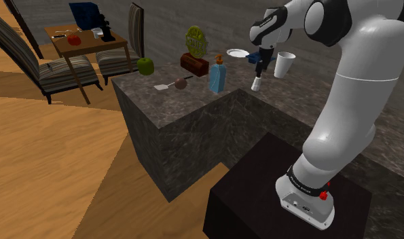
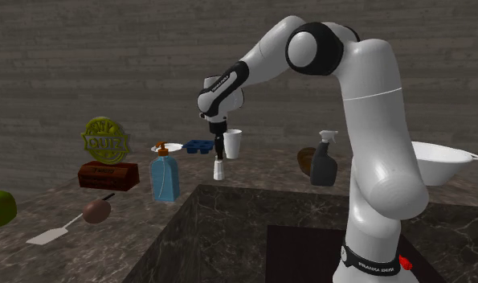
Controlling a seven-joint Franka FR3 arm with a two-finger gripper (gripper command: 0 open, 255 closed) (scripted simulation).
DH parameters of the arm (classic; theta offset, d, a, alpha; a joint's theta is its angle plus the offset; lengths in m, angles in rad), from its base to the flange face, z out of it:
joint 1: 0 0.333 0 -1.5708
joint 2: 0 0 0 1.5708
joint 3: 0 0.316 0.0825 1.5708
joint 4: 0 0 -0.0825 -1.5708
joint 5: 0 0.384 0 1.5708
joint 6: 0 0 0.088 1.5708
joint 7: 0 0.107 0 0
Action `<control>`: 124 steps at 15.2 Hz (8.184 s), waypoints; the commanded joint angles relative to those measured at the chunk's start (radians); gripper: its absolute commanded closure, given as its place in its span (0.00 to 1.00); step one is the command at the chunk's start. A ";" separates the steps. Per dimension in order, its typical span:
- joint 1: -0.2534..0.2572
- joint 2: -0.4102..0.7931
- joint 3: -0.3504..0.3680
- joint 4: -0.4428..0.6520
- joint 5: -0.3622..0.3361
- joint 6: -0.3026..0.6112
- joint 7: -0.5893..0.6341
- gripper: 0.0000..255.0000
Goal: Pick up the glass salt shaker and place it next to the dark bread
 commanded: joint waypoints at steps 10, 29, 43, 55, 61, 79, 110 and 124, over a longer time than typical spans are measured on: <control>-0.014 0.041 0.006 -0.024 0.022 0.063 -0.017 0.00; -0.005 -0.003 -0.003 0.018 -0.001 -0.020 -0.009 1.00; 0.004 -0.063 -0.013 0.138 -0.030 -0.193 -0.004 1.00; 0.003 -0.079 -0.016 0.281 -0.035 -0.349 -0.014 1.00; -0.001 -0.217 -0.038 0.138 -0.104 -0.324 -0.030 1.00; -0.172 -0.723 -0.127 -0.283 -0.389 -0.314 -0.176 1.00; -0.405 -0.985 -0.434 -0.434 -0.663 -0.264 -0.541 1.00; -0.385 -0.936 -0.561 -0.559 -0.735 -0.074 -0.512 1.00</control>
